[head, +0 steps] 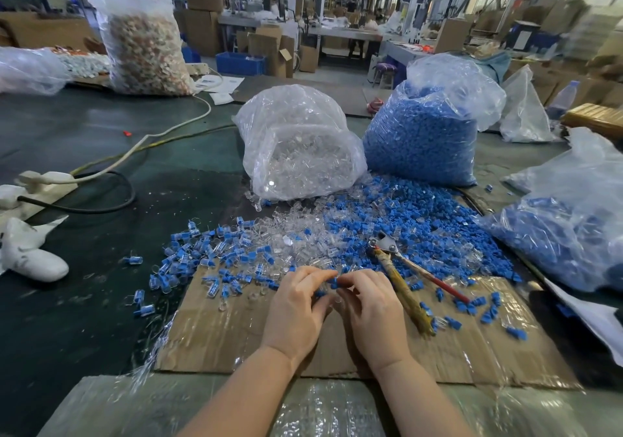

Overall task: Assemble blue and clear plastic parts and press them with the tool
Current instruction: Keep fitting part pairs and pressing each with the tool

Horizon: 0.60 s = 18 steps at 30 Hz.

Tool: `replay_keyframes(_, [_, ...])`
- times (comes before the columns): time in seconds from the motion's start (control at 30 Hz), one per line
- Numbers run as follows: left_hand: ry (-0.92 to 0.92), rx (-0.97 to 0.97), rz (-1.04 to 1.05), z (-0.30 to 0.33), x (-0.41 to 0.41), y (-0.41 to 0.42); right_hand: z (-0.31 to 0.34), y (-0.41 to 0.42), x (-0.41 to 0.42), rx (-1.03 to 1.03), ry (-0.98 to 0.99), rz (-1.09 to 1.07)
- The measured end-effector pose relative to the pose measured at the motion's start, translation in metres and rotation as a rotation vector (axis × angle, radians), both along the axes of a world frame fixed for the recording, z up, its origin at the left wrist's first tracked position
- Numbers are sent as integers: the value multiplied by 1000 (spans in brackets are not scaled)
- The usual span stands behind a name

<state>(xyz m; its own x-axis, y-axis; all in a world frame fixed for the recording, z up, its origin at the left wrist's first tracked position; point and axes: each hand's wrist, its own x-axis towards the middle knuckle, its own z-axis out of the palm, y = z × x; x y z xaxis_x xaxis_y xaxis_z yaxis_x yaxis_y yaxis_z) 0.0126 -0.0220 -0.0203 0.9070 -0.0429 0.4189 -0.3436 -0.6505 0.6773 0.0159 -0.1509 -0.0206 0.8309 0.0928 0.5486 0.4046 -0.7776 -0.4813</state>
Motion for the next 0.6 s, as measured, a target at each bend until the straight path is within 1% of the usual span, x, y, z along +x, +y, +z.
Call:
replay_keyframes(0.1, [34, -60, 7, 1, -1, 1, -1, 0, 0, -3, 12, 45])
replay_keyframes(0.27, [80, -156, 96, 2, -2, 2, 0, 1, -3, -41, 28, 25])
replay_keyframes(0.43, [47, -120, 111, 0, -1, 2, -2, 2, -1, -102, 58, -5])
replay_keyframes(0.6, [63, -63, 110, -2, 0, 2, -3, 1, -1, -84, 91, -16])
